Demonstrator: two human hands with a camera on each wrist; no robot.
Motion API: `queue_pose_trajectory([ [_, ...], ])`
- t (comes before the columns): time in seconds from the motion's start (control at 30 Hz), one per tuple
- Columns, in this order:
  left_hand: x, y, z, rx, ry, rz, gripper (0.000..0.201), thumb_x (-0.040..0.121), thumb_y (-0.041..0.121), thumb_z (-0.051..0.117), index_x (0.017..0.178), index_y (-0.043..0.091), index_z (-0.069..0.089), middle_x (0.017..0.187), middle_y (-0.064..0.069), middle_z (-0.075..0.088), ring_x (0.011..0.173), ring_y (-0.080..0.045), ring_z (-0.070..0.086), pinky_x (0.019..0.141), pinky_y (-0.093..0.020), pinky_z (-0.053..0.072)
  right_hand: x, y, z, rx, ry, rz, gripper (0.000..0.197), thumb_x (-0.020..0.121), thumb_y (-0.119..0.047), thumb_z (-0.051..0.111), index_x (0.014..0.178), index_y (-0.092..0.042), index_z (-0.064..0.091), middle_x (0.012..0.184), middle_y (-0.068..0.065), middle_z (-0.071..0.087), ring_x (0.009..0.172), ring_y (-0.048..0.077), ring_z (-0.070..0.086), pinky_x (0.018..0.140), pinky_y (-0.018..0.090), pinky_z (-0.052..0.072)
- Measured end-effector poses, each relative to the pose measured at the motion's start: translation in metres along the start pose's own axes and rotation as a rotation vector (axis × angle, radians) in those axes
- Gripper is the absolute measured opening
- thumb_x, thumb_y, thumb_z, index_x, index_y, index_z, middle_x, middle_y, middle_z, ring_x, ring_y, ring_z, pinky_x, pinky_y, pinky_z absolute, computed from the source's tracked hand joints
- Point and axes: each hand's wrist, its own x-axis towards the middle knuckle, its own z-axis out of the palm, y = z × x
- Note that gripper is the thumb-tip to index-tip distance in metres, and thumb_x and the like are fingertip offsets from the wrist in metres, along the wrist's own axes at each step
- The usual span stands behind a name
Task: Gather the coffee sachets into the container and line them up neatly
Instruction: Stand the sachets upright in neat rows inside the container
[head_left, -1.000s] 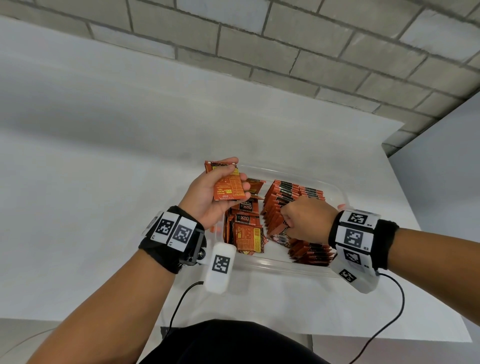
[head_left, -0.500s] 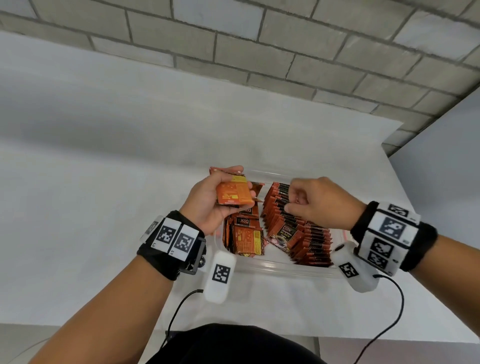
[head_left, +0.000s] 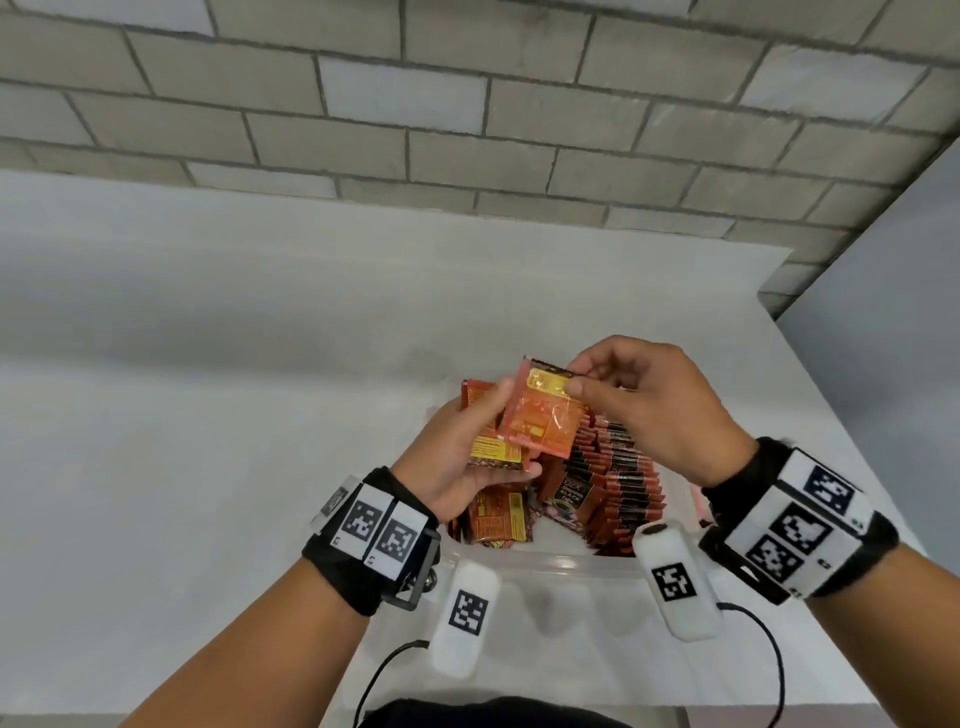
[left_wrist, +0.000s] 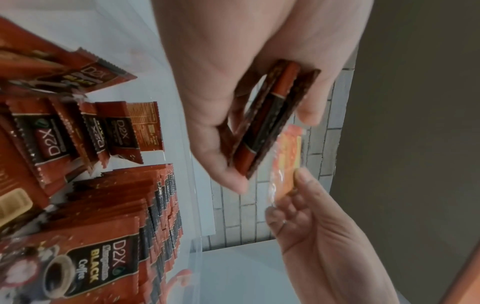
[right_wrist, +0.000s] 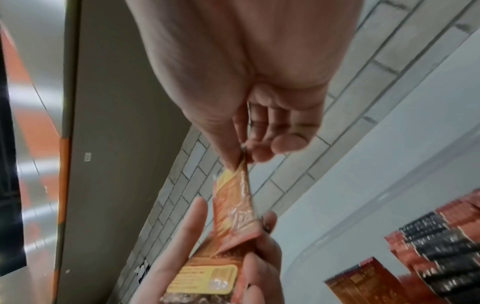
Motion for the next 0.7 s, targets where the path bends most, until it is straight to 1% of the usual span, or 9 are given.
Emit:
queue_pose_trajectory([
  [0.07,0.002,0.001,0.000,-0.067,0.053,0.001,0.053,0.074,0.052,0.066,0.108,0.011,0.062,0.089,-0.014,0.064,0.077,-0.024,0.064,0.070,-0.039,0.057,-0.004,-0.002,-0.001,-0.005,0.152,-0.124,0.009,0.083,-0.016,0.071,0.082,-0.022,0.064,0.079,-0.006,0.064,0.074,0.009,0.058,0.069,0.025,0.048],
  [0.1,0.003,0.001,0.001,-0.101,0.067,0.001,0.052,0.074,0.050,0.063,0.109,0.011,0.061,0.087,-0.014,0.064,0.076,-0.024,0.063,0.071,-0.040,0.057,-0.007,-0.002,-0.001,-0.046,0.159,-0.191,0.009,0.082,-0.016,0.072,0.081,-0.021,0.064,0.081,-0.005,0.063,0.074,0.008,0.058,0.068,0.024,0.047],
  [0.2,0.003,0.002,0.003,-0.168,0.025,0.038,0.033,0.082,0.023,0.063,0.112,0.010,0.061,0.098,-0.016,0.067,0.082,-0.027,0.067,0.073,-0.041,0.057,-0.018,0.004,0.008,-0.197,-0.076,-0.297,0.013,0.077,-0.035,0.073,0.082,-0.025,0.067,0.089,-0.008,0.056,0.084,0.008,0.054,0.075,0.027,0.046],
  [0.3,0.004,0.003,0.003,-0.102,-0.026,0.068,0.047,0.072,0.002,0.059,0.118,0.011,0.061,0.106,-0.017,0.068,0.089,-0.027,0.068,0.070,-0.039,0.057,-0.021,0.008,0.008,-0.199,-0.188,-0.260,0.023,0.073,-0.050,0.067,0.088,-0.032,0.068,0.092,-0.010,0.052,0.092,0.009,0.052,0.082,0.025,0.044],
  [0.37,0.006,0.003,0.003,-0.048,-0.025,0.067,0.049,0.069,0.001,0.058,0.117,0.012,0.061,0.105,-0.016,0.069,0.089,-0.027,0.067,0.074,-0.040,0.056,-0.019,0.005,0.002,-0.133,-0.080,-0.230,0.019,0.076,-0.044,0.070,0.089,-0.031,0.069,0.095,-0.008,0.053,0.090,0.004,0.052,0.078,0.015,0.040],
  [0.43,0.005,0.002,0.005,0.017,-0.020,0.060,0.050,0.068,0.001,0.060,0.117,0.013,0.062,0.103,-0.014,0.069,0.091,-0.029,0.067,0.078,-0.041,0.054,-0.015,0.002,-0.001,-0.200,-0.017,-0.190,0.025,0.082,-0.032,0.071,0.106,-0.030,0.065,0.103,-0.010,0.053,0.090,0.001,0.051,0.076,0.011,0.039],
  [0.53,0.005,-0.001,0.008,0.109,-0.039,0.060,0.050,0.069,0.000,0.063,0.118,0.011,0.061,0.104,-0.016,0.068,0.094,-0.031,0.066,0.084,-0.043,0.053,-0.006,0.002,-0.002,-0.298,-0.142,-0.054,0.045,0.085,-0.023,0.068,0.126,-0.031,0.053,0.107,-0.011,0.057,0.088,0.004,0.056,0.076,0.014,0.043],
  [0.63,0.003,0.000,0.006,0.183,0.015,0.077,0.043,0.073,0.003,0.072,0.114,0.012,0.062,0.107,-0.017,0.068,0.096,-0.032,0.066,0.083,-0.043,0.054,0.000,0.006,-0.007,-0.220,-0.253,0.090,0.033,0.082,-0.020,0.072,0.113,-0.028,0.060,0.089,-0.006,0.063,0.074,0.007,0.058,0.071,0.018,0.046],
  [0.7,0.000,0.005,-0.001,0.236,0.112,0.106,0.032,0.081,0.010,0.068,0.112,0.015,0.060,0.101,-0.014,0.069,0.089,-0.028,0.067,0.079,-0.039,0.053,0.002,0.012,-0.012,-0.233,-0.292,0.138,0.020,0.080,-0.018,0.074,0.097,-0.023,0.065,0.083,-0.004,0.063,0.069,0.004,0.055,0.069,0.019,0.045],
])
